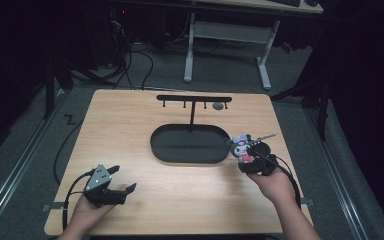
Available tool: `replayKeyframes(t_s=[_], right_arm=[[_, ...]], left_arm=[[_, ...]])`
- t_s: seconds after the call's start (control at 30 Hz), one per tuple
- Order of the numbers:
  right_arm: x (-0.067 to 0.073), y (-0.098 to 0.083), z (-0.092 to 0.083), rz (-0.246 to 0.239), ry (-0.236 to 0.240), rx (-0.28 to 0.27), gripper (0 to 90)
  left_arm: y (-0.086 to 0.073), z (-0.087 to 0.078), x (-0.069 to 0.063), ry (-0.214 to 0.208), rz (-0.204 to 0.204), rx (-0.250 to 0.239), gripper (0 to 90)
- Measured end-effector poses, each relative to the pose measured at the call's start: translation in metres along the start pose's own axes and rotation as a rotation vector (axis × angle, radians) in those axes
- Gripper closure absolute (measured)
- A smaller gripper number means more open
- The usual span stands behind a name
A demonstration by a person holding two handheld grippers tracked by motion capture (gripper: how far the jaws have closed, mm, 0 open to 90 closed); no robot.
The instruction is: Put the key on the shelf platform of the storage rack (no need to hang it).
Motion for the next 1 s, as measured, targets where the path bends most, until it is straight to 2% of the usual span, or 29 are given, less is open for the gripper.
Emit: replayKeyframes(t_s=[0.53,1.0], right_arm=[[0.024,0.029,0.009,-0.049,0.014,-0.006,48.2],[0.044,0.055,0.034,-0.073,0.043,0.001,48.2]], left_arm=[[0.000,-0.001,0.000,-0.002,-0.001,-0.004,12.2],[0.000,0.000,-0.001,-0.006,-0.001,-0.001,12.2]])
Point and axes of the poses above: each handheld gripper's, and its own axes: z roughly forward along the jaws, y roughly out of its top, x roughly to its left, the point moved 9 cm from there along z, roughly forward along the jaws, and after that the axes turned 1 degree about -y, right-handed, at the moved point
